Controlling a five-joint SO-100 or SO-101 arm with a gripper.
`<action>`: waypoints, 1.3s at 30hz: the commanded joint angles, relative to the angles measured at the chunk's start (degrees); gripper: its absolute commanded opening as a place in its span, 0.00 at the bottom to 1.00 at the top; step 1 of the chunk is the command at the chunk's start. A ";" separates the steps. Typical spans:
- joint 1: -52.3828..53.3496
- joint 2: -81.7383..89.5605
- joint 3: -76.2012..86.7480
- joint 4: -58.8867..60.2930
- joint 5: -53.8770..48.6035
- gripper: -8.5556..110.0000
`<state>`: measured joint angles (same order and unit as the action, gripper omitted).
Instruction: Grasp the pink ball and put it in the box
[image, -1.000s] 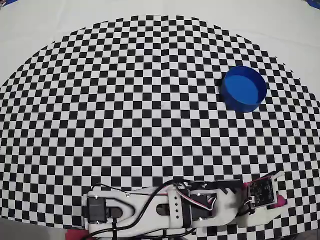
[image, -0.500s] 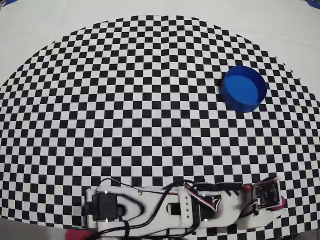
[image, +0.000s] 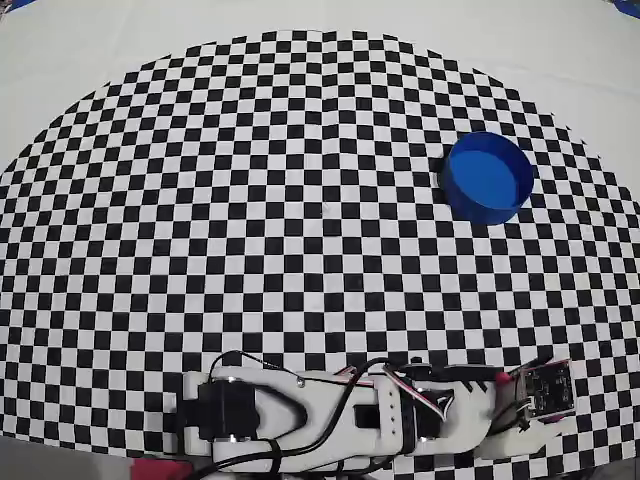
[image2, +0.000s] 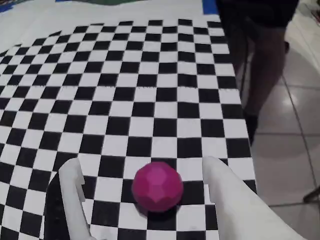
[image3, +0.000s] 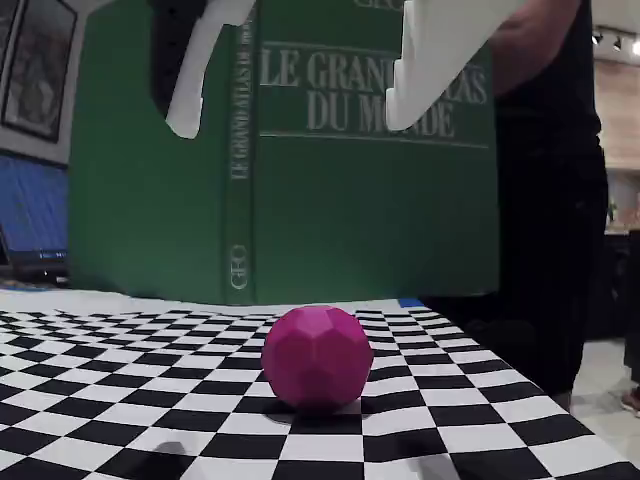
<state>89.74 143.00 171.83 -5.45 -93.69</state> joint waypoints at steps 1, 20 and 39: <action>0.97 -1.41 -3.08 -0.79 0.35 0.31; 1.23 -13.45 -9.14 -1.05 0.62 0.31; 1.85 -26.02 -16.52 -4.22 0.62 0.31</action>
<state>90.97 117.95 158.20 -8.53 -93.52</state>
